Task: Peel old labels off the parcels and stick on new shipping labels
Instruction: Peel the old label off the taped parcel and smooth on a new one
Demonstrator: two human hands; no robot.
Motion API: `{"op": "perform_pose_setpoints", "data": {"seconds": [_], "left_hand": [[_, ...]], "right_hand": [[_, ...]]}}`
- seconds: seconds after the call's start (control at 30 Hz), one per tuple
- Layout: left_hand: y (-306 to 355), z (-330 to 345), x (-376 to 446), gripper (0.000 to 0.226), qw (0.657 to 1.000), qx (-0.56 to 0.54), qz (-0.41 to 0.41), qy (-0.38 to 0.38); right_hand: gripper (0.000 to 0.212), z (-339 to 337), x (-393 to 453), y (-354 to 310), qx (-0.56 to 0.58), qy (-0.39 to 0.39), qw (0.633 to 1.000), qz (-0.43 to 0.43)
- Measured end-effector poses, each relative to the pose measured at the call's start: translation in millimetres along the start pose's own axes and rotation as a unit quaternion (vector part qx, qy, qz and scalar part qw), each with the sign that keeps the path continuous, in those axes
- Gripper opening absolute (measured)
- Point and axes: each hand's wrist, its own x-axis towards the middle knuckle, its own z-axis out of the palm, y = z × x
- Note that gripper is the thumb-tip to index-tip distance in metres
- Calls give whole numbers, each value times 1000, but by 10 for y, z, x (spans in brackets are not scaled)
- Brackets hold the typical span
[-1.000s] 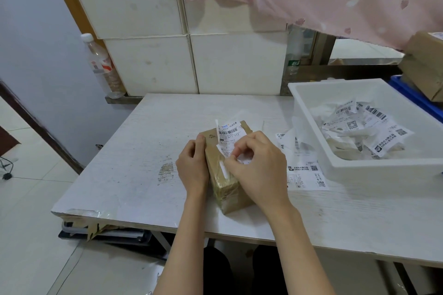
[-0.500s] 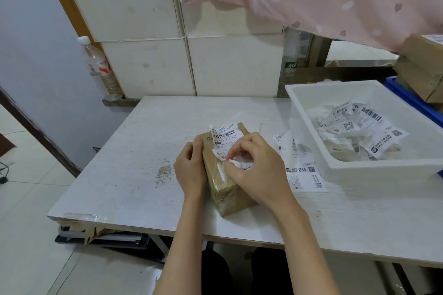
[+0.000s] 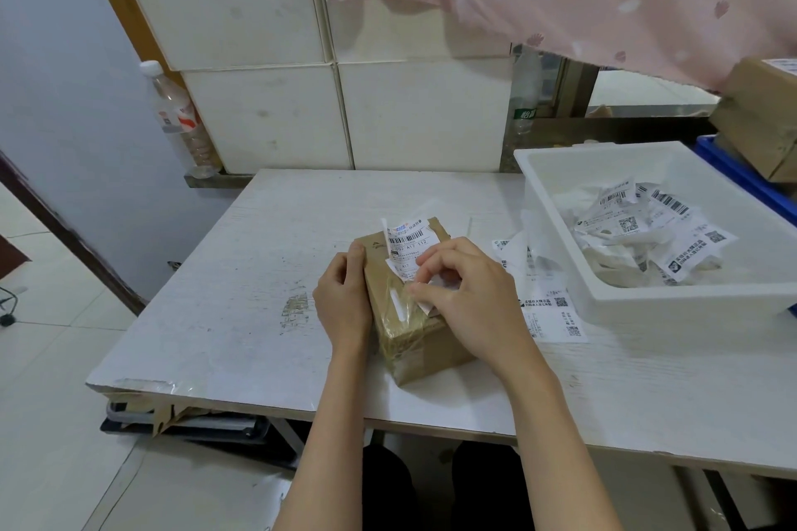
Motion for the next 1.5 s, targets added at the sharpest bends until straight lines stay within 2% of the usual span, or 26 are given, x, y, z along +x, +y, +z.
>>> {"op": "perform_pose_setpoints", "data": {"seconds": [0.2,0.5,0.73,0.83,0.9,0.93,1.03,1.13,1.23,1.33,1.5], "left_hand": [[-18,-2,14,48,1000,10,1,4],[-7,-3,9,48,1000,13,-3,1],[-8,-5,5,47,1000,8,1,1],[-11,-5,2,48,1000,6,2,-3],[-15,-9,8,48,1000,9,3,-4],[-11,-9,8,48,1000,11,4,-3],[8,1,4,49,1000,14,3,2],[19,7,-1,50,1000,13,1,2],[22,8,-6,50,1000,13,4,1],[13,7,-6,48,1000,8,1,-1],[-6,7,-4,43,1000,17,8,-1]], "right_hand": [[13,-57,9,44,79,-36,996,3],[11,-71,23,28,86,-55,995,7],[22,1,26,-5,55,-32,998,27],[41,-53,-15,-85,77,-50,995,30],[35,-82,-55,-97,90,-54,994,1],[29,-91,-79,-75,66,-49,996,-27],[33,-86,-133,44,-50,-19,993,-107],[30,-60,-159,65,-88,-2,991,-100],[18,-35,-141,85,-87,16,992,-91],[26,-48,-132,132,-53,29,995,-74],[19,-42,-107,154,7,60,997,-57]]}}
